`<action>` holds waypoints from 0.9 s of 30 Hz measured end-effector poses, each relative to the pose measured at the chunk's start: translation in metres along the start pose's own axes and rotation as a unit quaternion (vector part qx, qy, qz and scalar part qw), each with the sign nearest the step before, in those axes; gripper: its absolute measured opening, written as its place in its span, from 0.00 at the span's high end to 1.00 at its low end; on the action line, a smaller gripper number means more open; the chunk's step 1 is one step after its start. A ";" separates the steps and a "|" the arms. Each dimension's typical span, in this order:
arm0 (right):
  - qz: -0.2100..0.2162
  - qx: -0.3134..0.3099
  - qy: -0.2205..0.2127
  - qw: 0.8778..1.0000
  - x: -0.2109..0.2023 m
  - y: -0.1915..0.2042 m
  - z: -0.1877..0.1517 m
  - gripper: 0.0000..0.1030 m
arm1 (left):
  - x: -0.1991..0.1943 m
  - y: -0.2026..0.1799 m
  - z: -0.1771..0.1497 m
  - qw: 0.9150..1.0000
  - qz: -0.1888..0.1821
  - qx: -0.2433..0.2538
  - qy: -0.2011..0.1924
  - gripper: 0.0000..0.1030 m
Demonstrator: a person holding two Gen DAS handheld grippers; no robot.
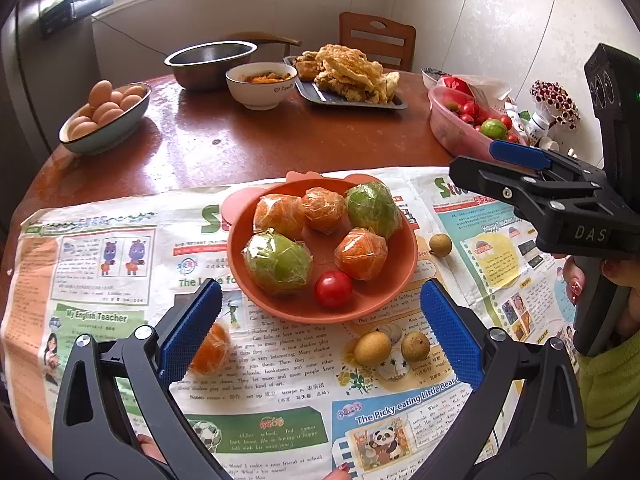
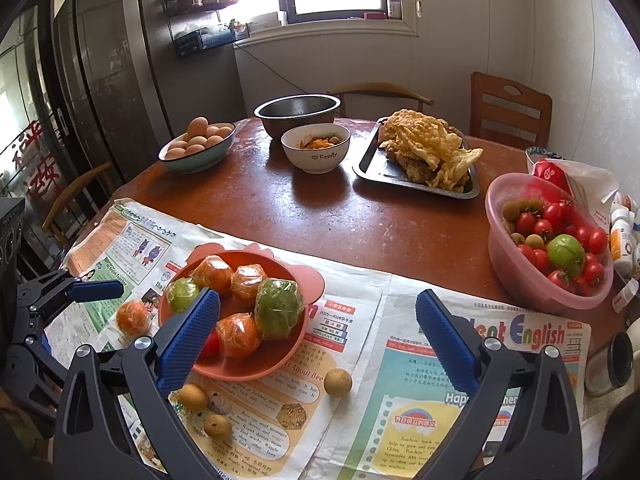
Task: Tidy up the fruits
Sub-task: 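Withdraw both open tools from the plate toward the small brown fruits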
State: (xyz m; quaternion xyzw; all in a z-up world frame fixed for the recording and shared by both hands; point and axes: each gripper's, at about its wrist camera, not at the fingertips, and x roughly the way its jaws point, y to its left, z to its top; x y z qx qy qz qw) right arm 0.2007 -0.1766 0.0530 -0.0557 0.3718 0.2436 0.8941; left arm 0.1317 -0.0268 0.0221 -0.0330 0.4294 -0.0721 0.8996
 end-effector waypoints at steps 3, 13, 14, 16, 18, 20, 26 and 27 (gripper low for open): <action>-0.001 -0.003 -0.003 1.000 -0.005 0.003 -0.001 0.04 | -0.005 0.002 -0.002 1.000 0.002 -0.002 -0.003 0.09; -0.004 -0.009 -0.014 1.000 -0.023 0.014 -0.004 0.04 | -0.022 0.009 -0.007 1.000 0.009 -0.011 -0.015 0.09; -0.004 -0.010 -0.015 1.000 -0.025 0.015 -0.004 0.04 | -0.023 0.010 -0.008 1.000 0.010 -0.011 -0.015 0.09; -0.003 -0.010 -0.017 1.000 -0.028 0.017 -0.005 0.04 | -0.027 0.011 -0.009 1.000 0.012 -0.013 -0.018 0.09; -0.004 -0.012 -0.019 1.000 -0.031 0.019 -0.007 0.04 | -0.030 0.012 -0.010 1.000 0.012 -0.014 -0.019 0.09; -0.004 -0.013 -0.019 1.000 -0.034 0.022 -0.009 0.04 | -0.033 0.014 -0.012 1.000 0.015 -0.016 -0.021 0.09; -0.007 -0.020 -0.018 1.000 -0.040 0.029 -0.020 0.04 | -0.039 0.021 -0.022 1.000 0.017 -0.017 -0.019 0.09; -0.008 -0.023 -0.017 1.000 -0.040 0.031 -0.023 0.04 | -0.039 0.023 -0.025 1.000 0.018 -0.017 -0.017 0.09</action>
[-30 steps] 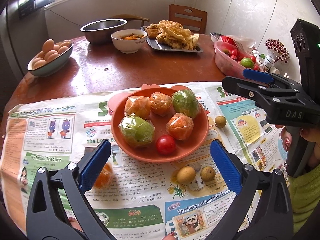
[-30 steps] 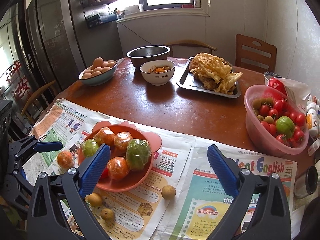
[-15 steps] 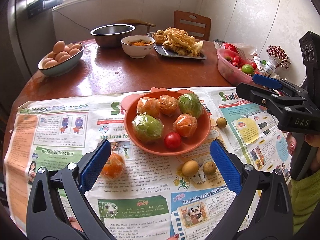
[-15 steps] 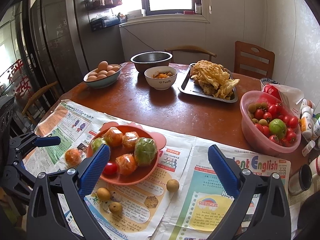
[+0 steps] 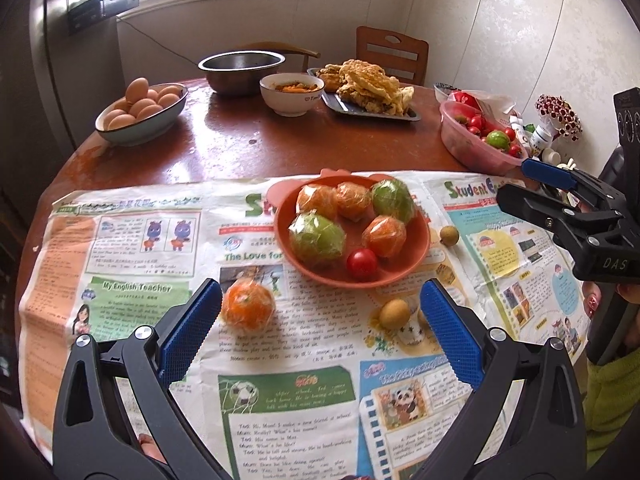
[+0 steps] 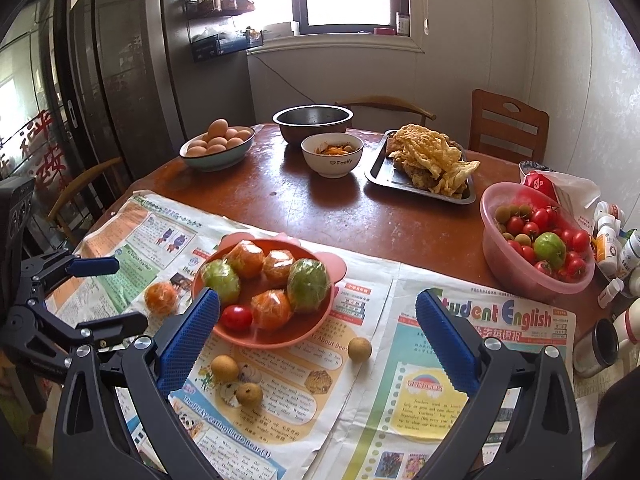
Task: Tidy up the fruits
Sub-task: 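Withdraw both open tools from the plate toward the small brown fruits, then reach the left tool toward a small brown fruit while the right tool closes on another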
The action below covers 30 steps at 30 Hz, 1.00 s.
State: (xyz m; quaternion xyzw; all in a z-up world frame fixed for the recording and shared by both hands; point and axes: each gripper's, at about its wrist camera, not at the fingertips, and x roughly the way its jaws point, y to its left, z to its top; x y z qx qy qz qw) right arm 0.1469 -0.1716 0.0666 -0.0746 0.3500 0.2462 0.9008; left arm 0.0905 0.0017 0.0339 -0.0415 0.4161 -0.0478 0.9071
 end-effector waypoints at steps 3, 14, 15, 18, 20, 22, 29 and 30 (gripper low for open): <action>0.000 -0.001 0.005 1.000 0.000 0.003 -0.007 0.04 | 0.000 0.005 -0.007 1.000 0.002 -0.002 0.006 0.09; -0.001 -0.012 0.039 0.999 0.009 0.020 -0.049 0.04 | 0.007 0.019 -0.033 1.000 0.008 -0.010 0.027 0.09; 0.000 -0.014 0.042 0.999 0.010 0.022 -0.053 0.04 | 0.008 0.020 -0.034 1.000 0.007 -0.011 0.028 0.09; 0.000 -0.014 0.050 0.999 0.011 0.026 -0.064 0.04 | 0.009 0.023 -0.039 0.999 0.007 -0.013 0.031 0.09; 0.001 -0.013 0.053 0.998 0.012 0.026 -0.068 0.04 | 0.009 0.022 -0.040 0.999 0.007 -0.012 0.032 0.09; 0.003 -0.013 0.057 0.998 0.013 0.028 -0.073 0.04 | 0.009 0.023 -0.043 0.999 0.005 -0.012 0.033 0.09; -0.003 -0.011 0.067 0.998 0.020 0.024 -0.087 0.04 | 0.012 0.013 -0.050 0.999 -0.010 -0.005 0.042 0.09; -0.011 -0.007 0.068 0.998 0.022 0.018 -0.088 0.04 | 0.014 0.009 -0.050 0.999 -0.012 -0.002 0.043 0.09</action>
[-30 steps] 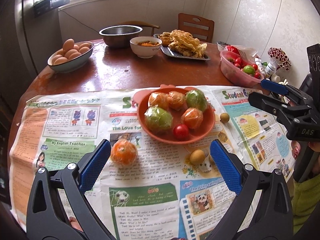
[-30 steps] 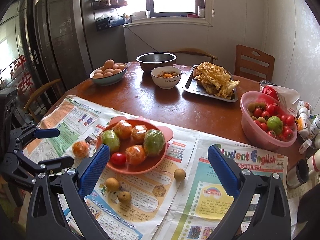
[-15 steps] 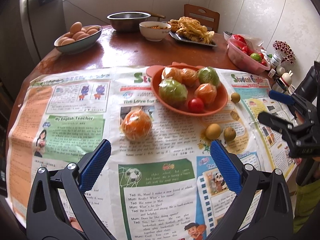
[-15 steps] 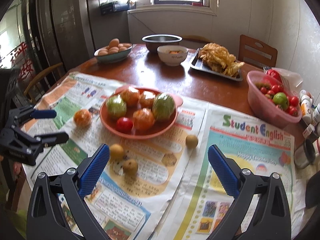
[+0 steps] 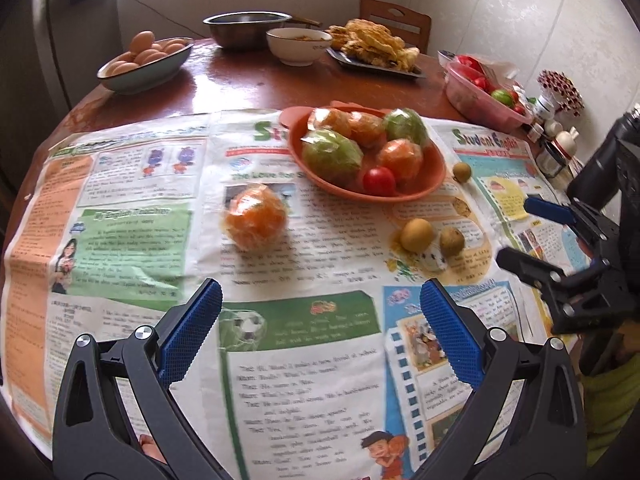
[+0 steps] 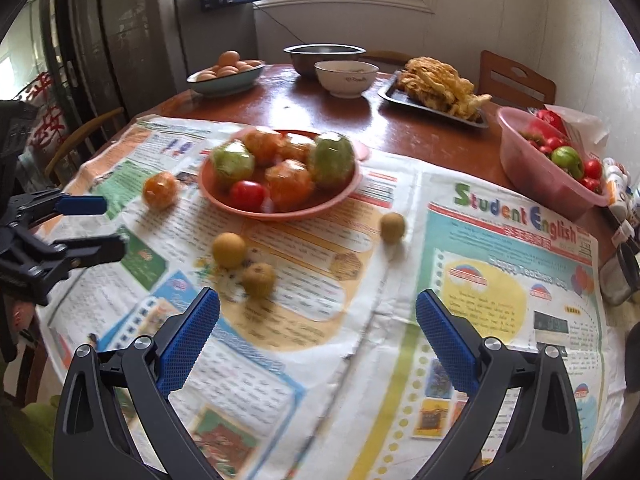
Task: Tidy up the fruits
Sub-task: 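Reach the left tool toward a small brown fruit while the right tool closes on another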
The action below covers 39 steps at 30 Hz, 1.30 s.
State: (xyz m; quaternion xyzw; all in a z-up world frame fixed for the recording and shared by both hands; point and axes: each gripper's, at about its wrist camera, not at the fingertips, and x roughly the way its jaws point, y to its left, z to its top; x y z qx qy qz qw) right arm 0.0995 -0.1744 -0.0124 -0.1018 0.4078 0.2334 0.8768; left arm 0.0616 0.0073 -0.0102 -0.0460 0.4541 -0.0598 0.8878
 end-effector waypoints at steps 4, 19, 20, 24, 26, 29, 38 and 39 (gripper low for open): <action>-0.015 0.017 0.004 1.000 0.008 -0.021 0.001 0.04 | 0.009 -0.018 0.001 1.000 -0.009 0.017 0.005 0.09; -0.026 0.017 0.020 0.999 0.038 -0.054 0.015 0.33 | 0.046 -0.047 0.012 0.998 -0.026 0.046 0.023 0.37; -0.026 0.016 0.019 0.999 0.039 -0.054 0.016 0.35 | 0.047 -0.047 0.013 0.998 -0.027 0.046 0.022 0.39; -0.019 0.006 0.019 1.000 0.046 -0.051 0.024 0.47 | 0.050 -0.046 0.017 0.998 -0.032 0.045 0.024 0.45; -0.014 0.001 0.021 1.000 0.049 -0.049 0.028 0.52 | 0.051 -0.046 0.018 0.998 -0.035 0.045 0.024 0.46; -0.012 -0.004 0.021 1.000 0.055 -0.047 0.034 0.59 | 0.053 -0.047 0.020 0.998 -0.040 0.045 0.025 0.48; -0.004 -0.004 0.028 1.000 0.067 -0.050 0.042 0.79 | 0.059 -0.051 0.026 0.997 -0.048 0.052 0.031 0.52; -0.003 -0.004 0.028 1.000 0.068 -0.051 0.043 0.79 | 0.059 -0.051 0.027 0.997 -0.049 0.052 0.031 0.53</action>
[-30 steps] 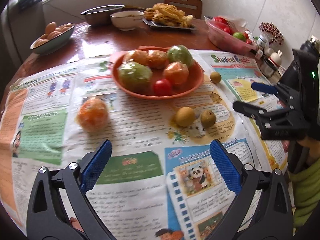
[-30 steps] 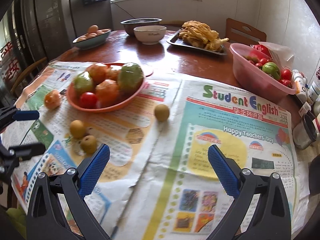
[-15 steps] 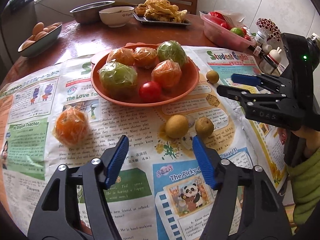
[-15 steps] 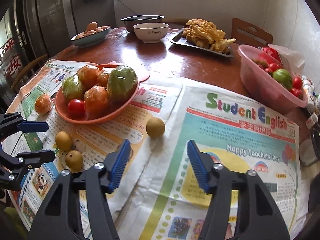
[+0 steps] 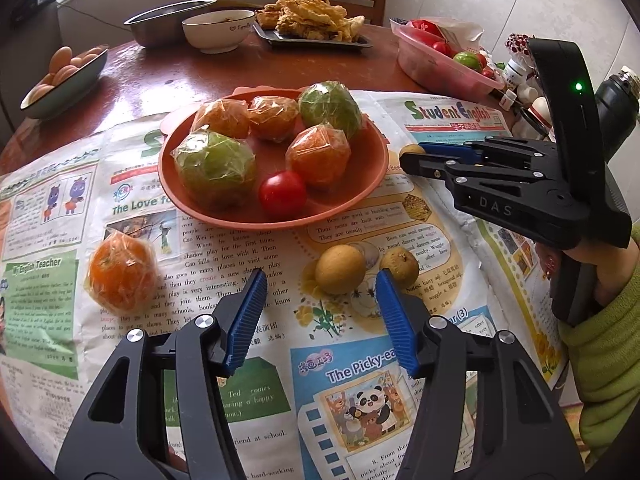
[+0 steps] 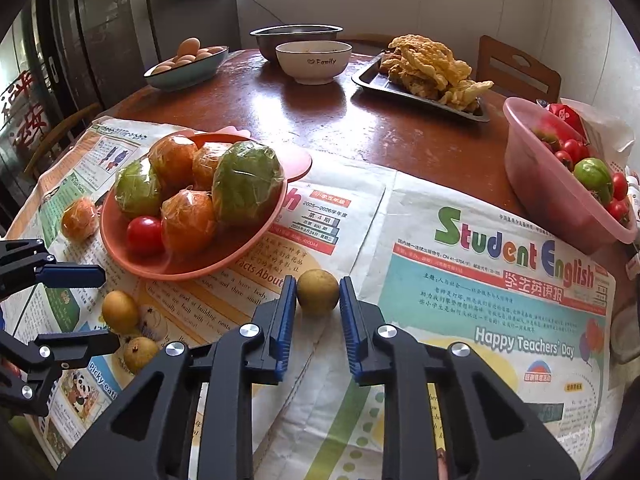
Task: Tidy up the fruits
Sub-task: 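Reach the left tool toward a small brown fruit while the right tool closes on another, then lift both small brown fruits off the newspaper toward the orange plate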
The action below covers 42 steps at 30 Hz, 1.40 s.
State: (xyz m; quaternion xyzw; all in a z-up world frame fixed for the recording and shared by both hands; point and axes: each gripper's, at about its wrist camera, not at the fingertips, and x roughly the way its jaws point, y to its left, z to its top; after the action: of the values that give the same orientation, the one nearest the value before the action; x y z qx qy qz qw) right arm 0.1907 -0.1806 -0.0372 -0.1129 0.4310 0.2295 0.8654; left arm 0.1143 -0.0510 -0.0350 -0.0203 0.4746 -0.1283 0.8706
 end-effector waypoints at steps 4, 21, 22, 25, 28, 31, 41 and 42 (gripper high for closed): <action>0.002 0.000 0.000 1.000 0.002 -0.001 0.001 0.79 | 0.003 0.000 0.002 1.000 -0.006 0.000 0.004 0.61; 0.014 0.006 -0.001 1.000 -0.003 0.002 -0.005 0.79 | 0.011 -0.007 0.008 1.000 -0.028 0.003 0.010 0.81; 0.015 0.006 -0.001 1.000 -0.004 0.002 -0.006 0.79 | 0.011 -0.007 0.008 1.000 -0.028 0.003 0.010 0.81; 0.020 0.006 -0.003 1.000 -0.007 0.004 -0.007 0.80 | 0.008 -0.006 0.007 1.000 -0.026 0.001 0.008 0.81; 0.027 0.011 -0.004 1.000 -0.011 0.004 -0.010 0.80 | 0.004 -0.004 0.006 1.000 -0.023 0.001 0.005 0.81; 0.032 0.017 -0.009 0.999 -0.016 0.006 -0.011 0.80 | -0.003 -0.002 0.007 1.000 -0.019 -0.001 0.000 0.81; 0.057 0.007 -0.031 0.998 -0.042 0.024 -0.008 0.80 | -0.020 0.005 0.010 1.000 -0.014 -0.003 -0.013 0.81; 0.061 0.004 -0.034 0.998 -0.044 0.027 -0.007 0.80 | -0.022 0.005 0.010 1.000 -0.013 -0.002 -0.015 0.81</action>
State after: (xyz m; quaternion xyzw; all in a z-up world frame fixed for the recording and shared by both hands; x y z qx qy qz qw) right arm 0.1496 -0.1734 -0.0068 -0.0750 0.4087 0.2834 0.8643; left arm 0.1124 -0.0419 -0.0121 -0.0301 0.4612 -0.1385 0.8759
